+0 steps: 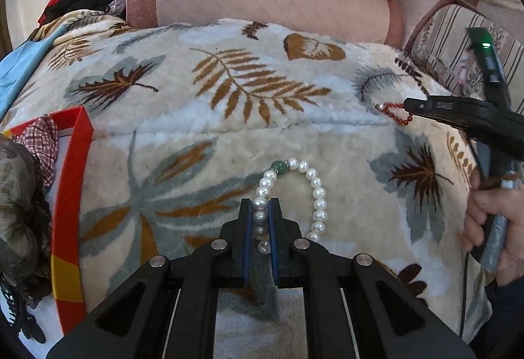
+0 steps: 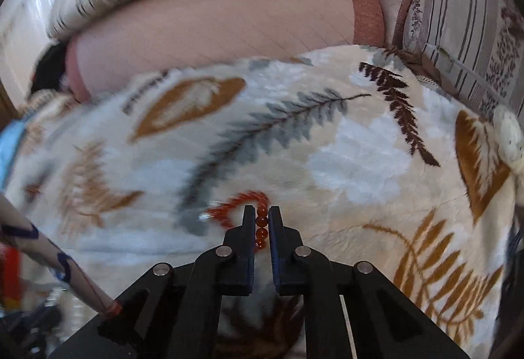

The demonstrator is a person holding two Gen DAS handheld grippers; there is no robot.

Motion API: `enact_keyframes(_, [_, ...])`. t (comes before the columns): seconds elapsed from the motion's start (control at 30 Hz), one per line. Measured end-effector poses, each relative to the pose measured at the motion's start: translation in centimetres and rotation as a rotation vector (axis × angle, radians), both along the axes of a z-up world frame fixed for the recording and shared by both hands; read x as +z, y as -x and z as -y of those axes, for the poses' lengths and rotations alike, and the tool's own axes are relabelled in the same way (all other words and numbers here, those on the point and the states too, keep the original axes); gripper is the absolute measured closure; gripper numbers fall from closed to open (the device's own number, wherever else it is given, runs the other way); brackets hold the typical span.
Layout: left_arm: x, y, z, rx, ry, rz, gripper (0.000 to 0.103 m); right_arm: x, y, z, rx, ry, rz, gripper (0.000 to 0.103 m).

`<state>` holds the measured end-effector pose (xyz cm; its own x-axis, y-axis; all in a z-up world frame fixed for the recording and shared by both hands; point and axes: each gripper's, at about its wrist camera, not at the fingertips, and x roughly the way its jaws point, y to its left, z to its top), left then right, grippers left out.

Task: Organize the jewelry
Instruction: 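Grasp the pearl bracelet with the left tool while the right tool grasps the red bead bracelet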

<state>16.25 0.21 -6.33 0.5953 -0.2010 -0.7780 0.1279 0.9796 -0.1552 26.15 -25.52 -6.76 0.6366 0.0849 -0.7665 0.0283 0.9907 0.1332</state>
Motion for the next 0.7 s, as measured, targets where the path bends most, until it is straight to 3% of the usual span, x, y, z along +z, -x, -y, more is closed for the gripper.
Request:
enact_keyframes(0.17, [1.2,0.4,-0.5,0.003,0.021,0.042,0.094,2.7,1.7,0.6,0.068,-0.238,0.085,0.094])
enact_keyframes(0.3, [1.2,0.4,-0.6,0.007,0.028,0.035,0.094,3.0,1.9,1.3,0.035,-0.211,0.087,0.093])
enact_keyframes(0.43, [1.1,0.3,-0.6,0.006,0.024,0.033,0.094,1.5,1.3,3.0,0.014,-0.339,0.032,0.093])
enact_keyframes(0.57, [0.9,0.3,-0.7,0.008,0.023,0.026,0.094,1.9,1.6,2.6,0.030,-0.344,0.039,0.093])
enact_keyframes(0.63, [0.8,0.2,-0.7,0.010,0.024,0.015,0.094,2.1,1.7,2.3,0.019,-0.276,0.038,0.093])
enact_keyframes(0.67, [0.7,0.1,-0.8,0.013,0.023,0.010,0.094,2.0,1.6,2.2,-0.004,-0.219,0.029,0.086])
enact_keyframes(0.7, [0.7,0.1,-0.8,0.016,0.020,0.007,0.094,1.8,1.5,2.4,-0.025,-0.187,0.013,0.065])
